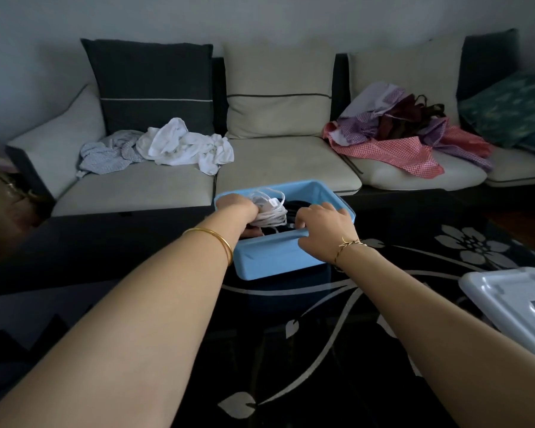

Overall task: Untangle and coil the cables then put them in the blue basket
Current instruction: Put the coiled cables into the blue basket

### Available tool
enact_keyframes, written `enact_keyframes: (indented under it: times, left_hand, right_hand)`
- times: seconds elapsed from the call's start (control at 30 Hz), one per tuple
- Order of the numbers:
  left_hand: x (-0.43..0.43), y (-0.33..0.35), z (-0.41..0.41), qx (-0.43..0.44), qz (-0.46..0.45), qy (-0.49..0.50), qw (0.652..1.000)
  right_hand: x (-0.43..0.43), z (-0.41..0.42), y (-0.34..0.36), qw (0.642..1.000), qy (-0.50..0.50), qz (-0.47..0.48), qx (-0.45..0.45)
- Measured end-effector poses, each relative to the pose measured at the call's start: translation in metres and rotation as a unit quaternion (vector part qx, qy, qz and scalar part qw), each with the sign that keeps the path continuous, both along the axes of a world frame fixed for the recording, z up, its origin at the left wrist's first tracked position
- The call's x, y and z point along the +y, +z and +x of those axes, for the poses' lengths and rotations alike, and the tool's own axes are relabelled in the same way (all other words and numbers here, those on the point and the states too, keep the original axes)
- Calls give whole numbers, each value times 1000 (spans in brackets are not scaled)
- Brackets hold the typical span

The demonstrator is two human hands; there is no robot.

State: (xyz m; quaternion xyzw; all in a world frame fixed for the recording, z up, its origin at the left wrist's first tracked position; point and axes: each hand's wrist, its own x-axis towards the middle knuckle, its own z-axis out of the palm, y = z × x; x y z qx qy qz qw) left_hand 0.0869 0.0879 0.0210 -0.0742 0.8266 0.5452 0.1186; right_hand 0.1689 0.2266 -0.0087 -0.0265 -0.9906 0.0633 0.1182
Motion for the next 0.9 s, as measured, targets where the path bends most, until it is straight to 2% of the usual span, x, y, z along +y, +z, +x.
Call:
enact_keyframes:
  times: [0.17, 0.23, 0.3, 0.37, 0.4, 0.57, 0.67, 0.73, 0.77, 0.83, 0.9]
  left_hand:
    - [-6, 9, 11, 50, -77, -53, 994]
    - [-5, 6, 12, 71, -117, -83, 987]
    - [-5, 4, 13, 96, -173, -93, 976]
    - [-6, 5, 13, 114, -191, -101, 970]
    - [-8, 6, 14, 124, -196, -107, 967]
    - [-13, 5, 11, 145, -187, -135, 962]
    - [-16, 0, 6, 121, -189, -165, 960]
    - [-15, -1, 4, 132, -239, -195, 942]
    - [-15, 0, 3, 148, -292, -210, 921]
    - [-15, 5, 4, 192, -395, -220, 871]
    - [-16, 8, 3, 215, -444, -232, 838]
  right_hand:
    - [-8, 20, 11, 999, -2, 20, -30]
    - [-11, 26, 17, 999, -17, 0, -44]
    - [-11, 29, 28, 994, -55, -96, 8]
    - [-8, 20, 38, 967, -92, -225, 81]
    - [-6, 10, 42, 957, -92, -262, 87]
    - [-14, -32, 39, 962, -30, -260, -74]
    - [-17, -51, 31, 975, -43, -202, -88]
    - [-17, -58, 30, 979, -56, -176, -88]
    - [-16, -61, 30, 979, -61, -174, -91]
    - [-14, -65, 27, 971, -60, -212, -89]
    - [-14, -64, 23, 958, -56, -268, -80]
